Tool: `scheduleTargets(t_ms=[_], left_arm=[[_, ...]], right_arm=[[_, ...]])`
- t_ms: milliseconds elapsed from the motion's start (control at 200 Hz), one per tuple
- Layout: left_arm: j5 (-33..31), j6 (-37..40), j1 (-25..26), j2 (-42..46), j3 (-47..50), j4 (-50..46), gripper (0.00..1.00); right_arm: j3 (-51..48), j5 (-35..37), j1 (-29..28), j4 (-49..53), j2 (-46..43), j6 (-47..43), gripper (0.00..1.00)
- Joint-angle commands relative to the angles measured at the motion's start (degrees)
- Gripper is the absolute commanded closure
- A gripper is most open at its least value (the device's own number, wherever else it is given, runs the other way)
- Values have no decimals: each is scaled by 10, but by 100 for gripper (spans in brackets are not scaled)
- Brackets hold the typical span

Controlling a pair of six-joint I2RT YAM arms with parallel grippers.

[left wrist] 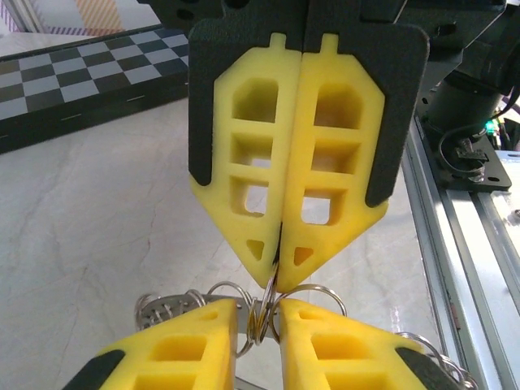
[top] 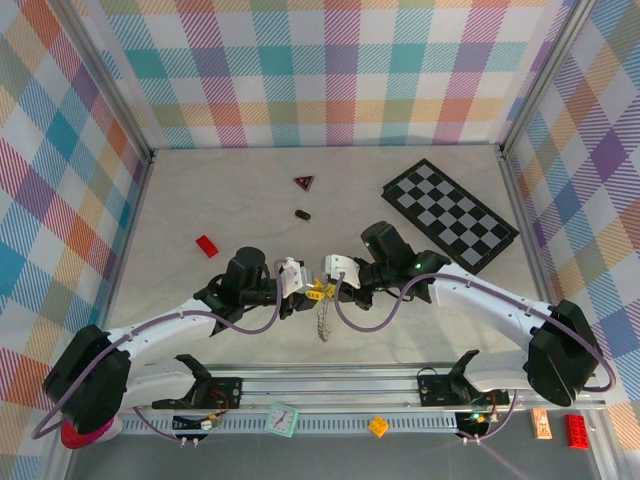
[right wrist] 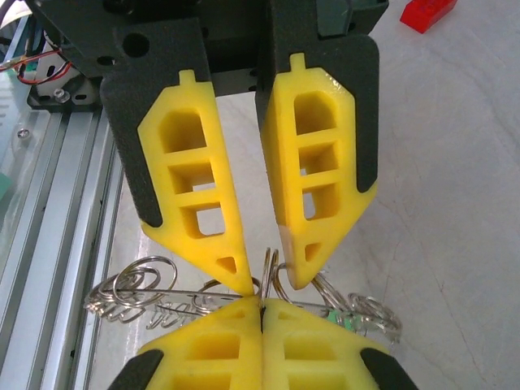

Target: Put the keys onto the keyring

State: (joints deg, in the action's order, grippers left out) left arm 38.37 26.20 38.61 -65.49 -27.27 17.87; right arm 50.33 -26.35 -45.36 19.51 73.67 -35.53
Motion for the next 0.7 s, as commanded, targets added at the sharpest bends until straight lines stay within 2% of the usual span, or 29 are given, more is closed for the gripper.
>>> scheduleTargets(t_ms=[0,285,460,565,650,695], left_arm=[[15,12,5,8,-21,-7,83],[25,20,5,7,-31,-26,91],[32,25,6,6,-32,-26,100],[29,30,8,7,-29,-21,100],[20,30,10,8,-27,-20,100],[16,30,11,8,-26,-23,100]], right_arm=[[26,-18,-10,28,8,-27,100],[39,-15,-17,47,18,-38,100],[39,-23,-19,39,17,-32,100],[24,-12,-19,15,7,-14,100],[2,16,-15,-20,-11,20,79],[-10,29,-10,-30,-22,37,72]])
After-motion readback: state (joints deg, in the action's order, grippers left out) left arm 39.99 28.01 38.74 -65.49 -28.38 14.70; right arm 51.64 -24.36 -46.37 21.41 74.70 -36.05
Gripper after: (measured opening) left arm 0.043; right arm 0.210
